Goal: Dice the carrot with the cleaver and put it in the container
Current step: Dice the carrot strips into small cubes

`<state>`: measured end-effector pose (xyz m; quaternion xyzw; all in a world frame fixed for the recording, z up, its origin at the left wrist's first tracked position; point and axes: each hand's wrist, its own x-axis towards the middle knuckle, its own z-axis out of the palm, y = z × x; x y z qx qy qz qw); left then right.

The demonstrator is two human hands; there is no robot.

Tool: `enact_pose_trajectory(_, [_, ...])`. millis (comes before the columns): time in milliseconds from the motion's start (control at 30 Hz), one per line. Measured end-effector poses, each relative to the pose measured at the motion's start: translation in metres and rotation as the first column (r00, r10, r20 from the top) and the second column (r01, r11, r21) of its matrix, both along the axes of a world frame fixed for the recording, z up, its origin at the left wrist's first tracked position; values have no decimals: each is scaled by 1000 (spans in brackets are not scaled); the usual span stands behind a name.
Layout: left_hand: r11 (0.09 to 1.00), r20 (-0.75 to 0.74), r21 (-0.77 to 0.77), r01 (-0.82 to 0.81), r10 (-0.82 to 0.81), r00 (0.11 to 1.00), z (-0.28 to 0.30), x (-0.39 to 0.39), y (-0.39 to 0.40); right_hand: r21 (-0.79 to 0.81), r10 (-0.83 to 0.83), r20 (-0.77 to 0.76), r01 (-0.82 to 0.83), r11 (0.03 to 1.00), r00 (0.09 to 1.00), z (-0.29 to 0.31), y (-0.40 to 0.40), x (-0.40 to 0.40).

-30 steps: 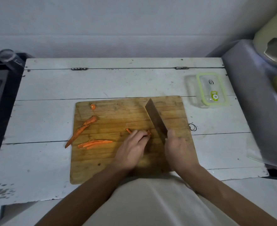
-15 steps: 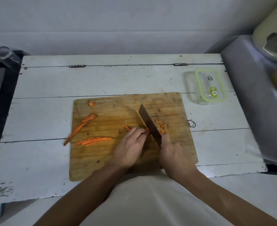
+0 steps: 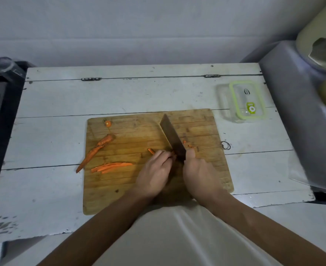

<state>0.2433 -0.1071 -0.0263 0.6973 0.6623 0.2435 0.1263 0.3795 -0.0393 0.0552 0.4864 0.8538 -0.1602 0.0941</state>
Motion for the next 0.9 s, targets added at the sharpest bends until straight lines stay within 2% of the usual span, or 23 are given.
enact_pose_trajectory(100, [999,-11,-33,16,-16,1000,0,-1,-4,0,-80,11,80,997,997,1,7,17])
enact_pose_trajectory(200, [995,-2,-95,20,-21,1000,1,-4,-10,-25,-113,-55,111,993,992,7,6,25])
enact_pose_trajectory(267, [992,23,-125,-13,16,1000,3,-4,-11,-11,-84,-45,84,996,995,12,0,24])
enact_pose_trajectory(433, [996,11,-78,-41,42,999,4,0,-10,-5,39,7,-39,999,999,13,-14,22])
enact_pose_trajectory(700, [999,2,-23,-30,30,1000,2,-2,-8,-69,82,86,-76,995,993,22,-21,22])
enact_pose_trajectory(900, [1000,-4,-24,-6,6,1000,-7,-1,-8,-2,98,92,-98,995,991,12,-13,-2])
